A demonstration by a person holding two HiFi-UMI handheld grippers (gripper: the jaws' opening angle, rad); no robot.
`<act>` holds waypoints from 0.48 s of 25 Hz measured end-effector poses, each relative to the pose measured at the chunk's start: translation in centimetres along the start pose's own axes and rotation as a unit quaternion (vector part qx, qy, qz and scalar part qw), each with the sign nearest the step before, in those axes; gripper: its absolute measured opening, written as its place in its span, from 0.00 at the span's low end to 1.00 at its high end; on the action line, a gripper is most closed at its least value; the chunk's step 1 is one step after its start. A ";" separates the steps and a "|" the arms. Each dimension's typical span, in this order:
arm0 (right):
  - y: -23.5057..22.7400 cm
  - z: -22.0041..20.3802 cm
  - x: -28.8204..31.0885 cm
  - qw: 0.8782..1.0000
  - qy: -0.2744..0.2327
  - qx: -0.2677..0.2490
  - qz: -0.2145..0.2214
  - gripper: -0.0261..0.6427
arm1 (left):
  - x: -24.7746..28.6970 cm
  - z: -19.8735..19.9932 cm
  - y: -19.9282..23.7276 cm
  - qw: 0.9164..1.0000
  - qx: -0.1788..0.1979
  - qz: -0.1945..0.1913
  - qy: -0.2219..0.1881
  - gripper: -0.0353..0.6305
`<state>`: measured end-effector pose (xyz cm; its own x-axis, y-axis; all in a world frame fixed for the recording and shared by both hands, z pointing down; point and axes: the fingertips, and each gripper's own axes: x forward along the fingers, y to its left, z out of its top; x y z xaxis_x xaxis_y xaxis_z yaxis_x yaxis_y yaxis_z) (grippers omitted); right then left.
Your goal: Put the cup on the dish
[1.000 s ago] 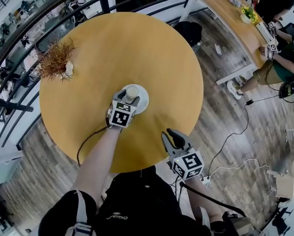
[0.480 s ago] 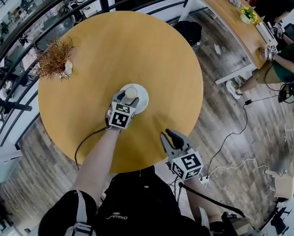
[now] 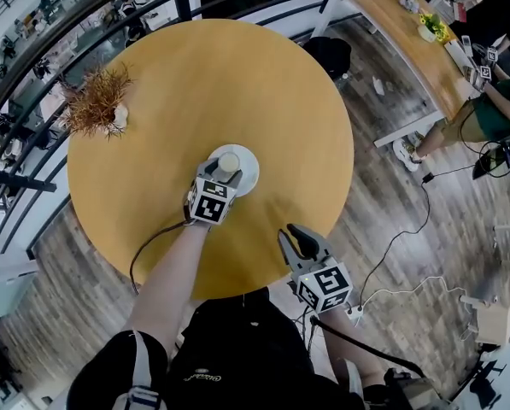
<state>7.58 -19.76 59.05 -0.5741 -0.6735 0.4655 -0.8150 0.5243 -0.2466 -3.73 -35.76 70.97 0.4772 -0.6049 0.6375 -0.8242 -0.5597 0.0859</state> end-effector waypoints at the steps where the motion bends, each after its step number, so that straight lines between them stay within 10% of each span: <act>1: 0.0 0.1 0.0 1.000 0.000 0.000 0.000 0.16 | 0.0 0.1 0.0 1.000 0.002 0.001 -0.002 0.43; 12: 0.1 0.8 -0.7 1.000 -0.008 -0.009 -0.002 0.16 | 0.1 -0.1 0.0 1.000 -0.002 0.005 0.004 0.44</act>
<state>7.87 -19.69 58.01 -0.5718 -0.6844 0.4524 -0.8162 0.5302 -0.2296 -3.69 -35.79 71.14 0.4674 -0.6056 0.6440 -0.8297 -0.5520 0.0830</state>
